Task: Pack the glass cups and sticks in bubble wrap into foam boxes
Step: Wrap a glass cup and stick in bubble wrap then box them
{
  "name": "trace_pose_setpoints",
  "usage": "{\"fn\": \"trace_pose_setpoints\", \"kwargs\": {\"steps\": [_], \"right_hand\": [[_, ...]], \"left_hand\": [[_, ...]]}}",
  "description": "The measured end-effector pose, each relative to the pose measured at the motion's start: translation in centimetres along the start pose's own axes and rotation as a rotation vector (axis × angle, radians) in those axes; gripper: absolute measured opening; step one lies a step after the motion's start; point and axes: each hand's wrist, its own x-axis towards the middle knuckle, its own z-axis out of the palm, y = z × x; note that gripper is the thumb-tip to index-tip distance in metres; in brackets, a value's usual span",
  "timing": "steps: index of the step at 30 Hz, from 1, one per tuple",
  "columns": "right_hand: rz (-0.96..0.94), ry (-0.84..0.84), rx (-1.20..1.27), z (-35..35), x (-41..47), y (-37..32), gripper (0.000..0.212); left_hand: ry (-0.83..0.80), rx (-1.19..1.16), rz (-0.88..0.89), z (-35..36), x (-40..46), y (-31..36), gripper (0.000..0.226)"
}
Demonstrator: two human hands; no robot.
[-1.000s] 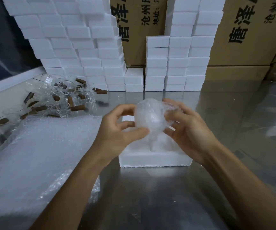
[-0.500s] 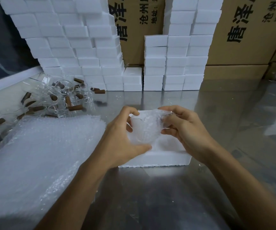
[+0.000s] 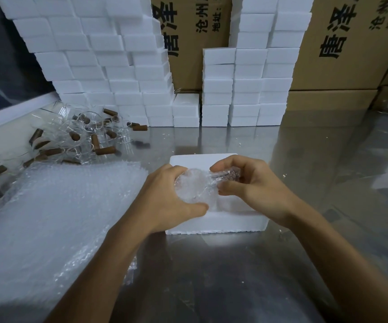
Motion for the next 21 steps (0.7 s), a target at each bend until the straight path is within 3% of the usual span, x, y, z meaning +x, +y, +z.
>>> {"fn": "trace_pose_setpoints", "kwargs": {"steps": [7, 16, 21], "right_hand": [[-0.029, -0.070, -0.084, -2.6, -0.4, -0.4, 0.016], [0.083, -0.023, -0.117, -2.6, -0.2, 1.1, 0.011], [0.086, 0.103, -0.123, -2.4, 0.3, 1.8, 0.009]], "left_hand": [[-0.045, 0.091, 0.001, -0.3, 0.0, 0.0, 0.102], [-0.082, 0.084, 0.002, -1.0, -0.2, -0.3, 0.090], [0.062, 0.028, 0.019, 0.8, -0.5, 0.8, 0.086]]}}
